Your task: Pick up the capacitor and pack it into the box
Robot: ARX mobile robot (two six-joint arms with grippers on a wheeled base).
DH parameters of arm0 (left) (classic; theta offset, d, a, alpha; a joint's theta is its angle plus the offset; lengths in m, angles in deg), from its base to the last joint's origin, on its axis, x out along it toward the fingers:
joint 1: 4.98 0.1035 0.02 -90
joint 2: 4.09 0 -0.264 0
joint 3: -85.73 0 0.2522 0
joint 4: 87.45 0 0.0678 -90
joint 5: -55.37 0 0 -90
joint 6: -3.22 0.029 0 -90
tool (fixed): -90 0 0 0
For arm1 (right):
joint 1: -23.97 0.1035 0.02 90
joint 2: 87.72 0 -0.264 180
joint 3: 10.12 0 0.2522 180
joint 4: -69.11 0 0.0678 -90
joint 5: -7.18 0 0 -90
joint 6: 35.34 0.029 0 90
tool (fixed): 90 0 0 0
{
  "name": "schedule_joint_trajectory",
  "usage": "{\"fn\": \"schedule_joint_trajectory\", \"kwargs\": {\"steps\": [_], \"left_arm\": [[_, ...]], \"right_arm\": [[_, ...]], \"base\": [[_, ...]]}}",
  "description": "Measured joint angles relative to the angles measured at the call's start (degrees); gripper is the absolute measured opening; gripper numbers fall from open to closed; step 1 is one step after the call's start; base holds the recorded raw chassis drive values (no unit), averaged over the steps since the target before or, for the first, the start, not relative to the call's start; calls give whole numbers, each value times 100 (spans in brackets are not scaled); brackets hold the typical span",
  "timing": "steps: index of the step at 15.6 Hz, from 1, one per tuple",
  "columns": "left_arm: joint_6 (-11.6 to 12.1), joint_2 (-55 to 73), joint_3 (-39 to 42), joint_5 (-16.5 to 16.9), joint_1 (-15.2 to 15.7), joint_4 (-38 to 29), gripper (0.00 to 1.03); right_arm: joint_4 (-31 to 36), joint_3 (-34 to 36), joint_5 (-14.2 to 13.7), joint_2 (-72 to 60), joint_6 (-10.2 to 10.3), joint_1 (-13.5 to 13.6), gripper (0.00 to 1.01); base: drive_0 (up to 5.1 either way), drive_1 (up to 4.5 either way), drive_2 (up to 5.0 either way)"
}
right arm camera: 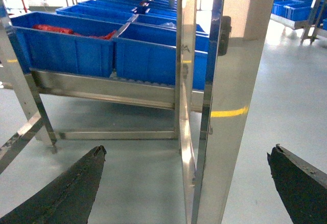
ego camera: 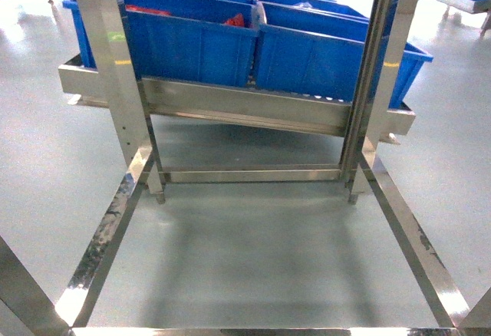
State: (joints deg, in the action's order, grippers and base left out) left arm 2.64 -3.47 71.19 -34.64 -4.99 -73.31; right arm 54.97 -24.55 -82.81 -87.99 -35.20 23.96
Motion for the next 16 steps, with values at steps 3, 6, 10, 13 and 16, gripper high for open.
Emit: {"fn": "schedule_joint_trajectory", "kwargs": {"steps": [3,6,10,13,16], "left_arm": [[0,0,0,-13,0,-7,98],[20,0,0,2,0,-9,98],[52,0,0,-4,0,-15,98],[61,0,0,-2,0,-17,98],[61,0,0,2,0,-13,98]], "right_arm": [[2,0,2,0,0,0,98],[15,0,-7,0,0,0,98],[7,0,0,0,-2,0,98],[7,0,0,0,-2,0,98],[4,0,-7,0,7,0,98]], "base": [[0,0,0],[0,0,0],[0,0,0],[0,0,0],[0,0,0]]}}
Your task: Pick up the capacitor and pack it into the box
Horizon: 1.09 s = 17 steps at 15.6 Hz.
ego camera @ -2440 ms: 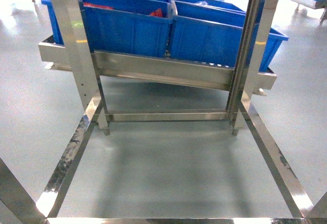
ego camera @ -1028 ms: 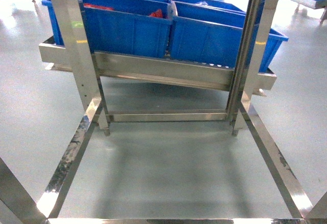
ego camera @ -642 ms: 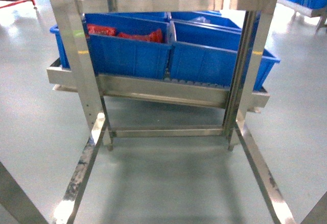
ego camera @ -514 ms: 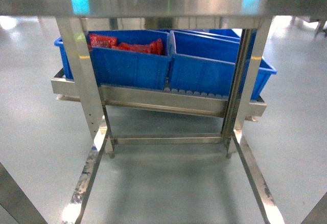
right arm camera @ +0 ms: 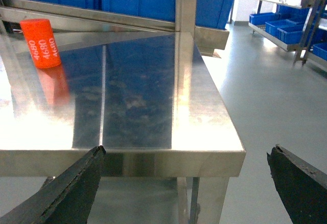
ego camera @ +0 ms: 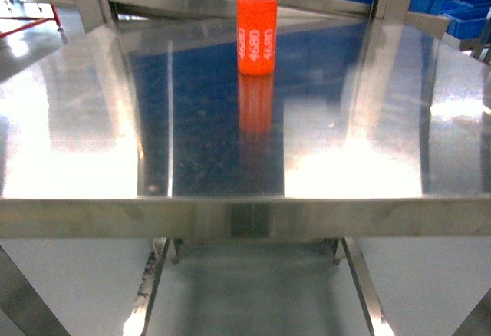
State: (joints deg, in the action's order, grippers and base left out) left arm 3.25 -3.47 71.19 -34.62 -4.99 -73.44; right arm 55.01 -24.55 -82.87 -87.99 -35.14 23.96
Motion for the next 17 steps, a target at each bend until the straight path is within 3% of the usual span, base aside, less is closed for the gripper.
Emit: {"fn": "schedule_joint_trajectory", "kwargs": {"steps": [17], "left_arm": [[0,0,0,-2,0,-2,98]], "right_arm": [[4,0,4,0,-7,0,98]], "base": [[0,0,0]]}}
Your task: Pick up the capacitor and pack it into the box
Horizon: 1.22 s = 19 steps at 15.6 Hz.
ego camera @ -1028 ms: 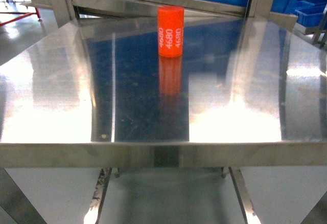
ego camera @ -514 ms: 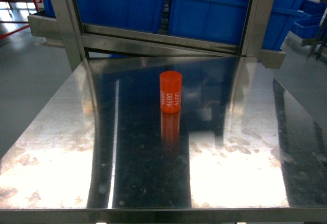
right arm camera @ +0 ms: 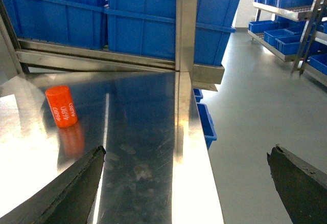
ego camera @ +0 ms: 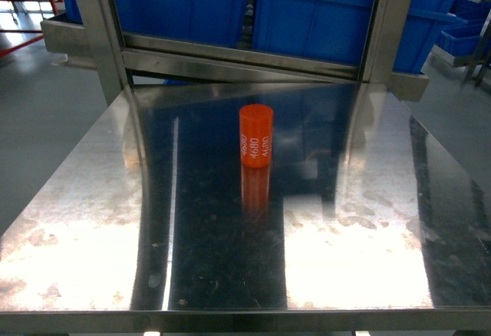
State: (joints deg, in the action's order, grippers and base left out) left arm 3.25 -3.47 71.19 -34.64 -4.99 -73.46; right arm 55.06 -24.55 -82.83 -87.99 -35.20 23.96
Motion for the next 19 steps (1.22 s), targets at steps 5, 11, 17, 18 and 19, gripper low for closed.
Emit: {"fn": "schedule_joint_trajectory", "kwargs": {"steps": [5,11,17,18,19], "left_arm": [[0,0,-2,0,0,0,98],[0,0,0,0,0,0,98],[-422,2837,-90,396,459,-2074,98],[-459,3993,-282,326,186,-3147,98],[-457,5410,-782,92,-168,-4387,98]], "right_arm": [[2,0,0,0,0,0,98],[0,0,0,0,0,0,98],[-2,0,-2,0,0,0,98],[2,0,0,0,0,0,98],[2,0,0,0,0,0,98]], "base": [[0,0,0],[0,0,0],[0,0,0],[0,0,0],[0,0,0]]}}
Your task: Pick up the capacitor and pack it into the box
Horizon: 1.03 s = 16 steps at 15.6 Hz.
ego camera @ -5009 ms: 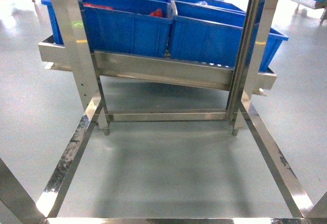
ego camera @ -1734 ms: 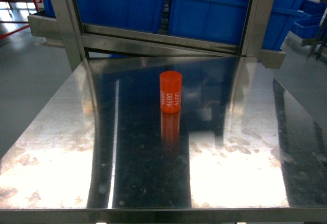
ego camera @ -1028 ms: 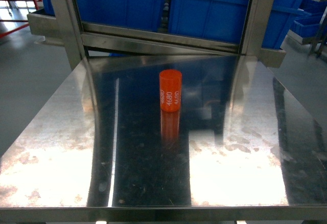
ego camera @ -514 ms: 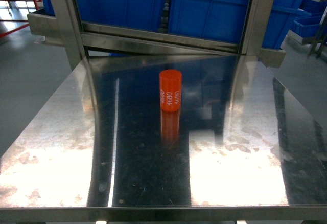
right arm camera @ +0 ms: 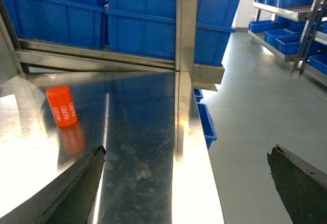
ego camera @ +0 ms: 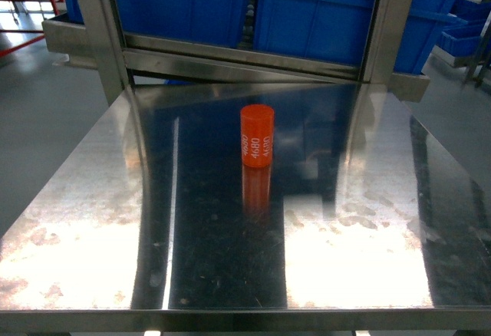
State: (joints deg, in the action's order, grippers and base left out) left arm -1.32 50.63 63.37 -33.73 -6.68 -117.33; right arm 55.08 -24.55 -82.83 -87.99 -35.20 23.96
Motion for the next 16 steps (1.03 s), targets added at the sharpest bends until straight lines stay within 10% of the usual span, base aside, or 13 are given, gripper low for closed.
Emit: {"fn": "schedule_joint_trajectory", "kwargs": {"steps": [2,6,10,16], "left_arm": [[0,2487,-1388,-529,-688,-1434,98],[2,5608,-4242,-743,-1705,-807,98],[-2,6981,-6127,-715,-2166,-260,98],[55,7976,-6889,-651,-2343,203,98]], "right_arm": [[-2,0,-2,0,0,0,98],[-2,0,0,0,0,0,98],[-2,0,0,0,0,0,98],[-2,0,-2,0,0,0,98]], "base": [[0,0,0],[0,0,0],[0,0,0],[0,0,0]]}}
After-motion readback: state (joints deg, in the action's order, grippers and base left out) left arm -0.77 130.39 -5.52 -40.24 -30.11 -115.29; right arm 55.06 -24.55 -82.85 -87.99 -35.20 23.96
